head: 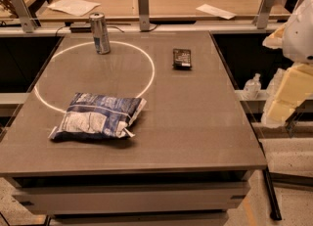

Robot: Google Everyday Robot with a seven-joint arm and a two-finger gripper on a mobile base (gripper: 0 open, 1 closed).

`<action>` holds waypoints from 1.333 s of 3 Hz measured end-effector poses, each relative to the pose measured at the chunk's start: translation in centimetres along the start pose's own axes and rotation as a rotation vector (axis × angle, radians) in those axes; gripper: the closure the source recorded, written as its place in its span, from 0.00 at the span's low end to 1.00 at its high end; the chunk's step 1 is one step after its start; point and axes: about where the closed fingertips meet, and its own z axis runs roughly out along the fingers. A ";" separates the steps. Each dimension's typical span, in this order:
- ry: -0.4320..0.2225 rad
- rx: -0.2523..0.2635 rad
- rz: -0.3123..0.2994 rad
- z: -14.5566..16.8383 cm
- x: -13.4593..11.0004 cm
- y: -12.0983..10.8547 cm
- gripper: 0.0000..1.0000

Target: Move rxbar chocolate near redbull can

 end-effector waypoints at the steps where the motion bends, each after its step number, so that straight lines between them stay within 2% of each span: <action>1: -0.060 -0.033 0.160 -0.1 0.9 -1.2 0.00; 2: -0.156 -0.107 0.432 0.4 2.5 -3.1 0.00; 3: -0.236 -0.146 0.672 0.6 3.5 -5.5 0.00; 4: -0.214 -0.187 0.852 1.2 3.5 -6.9 0.00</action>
Offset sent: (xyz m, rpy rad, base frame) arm 0.0490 -0.0610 -0.0022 0.5956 0.2668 -0.7175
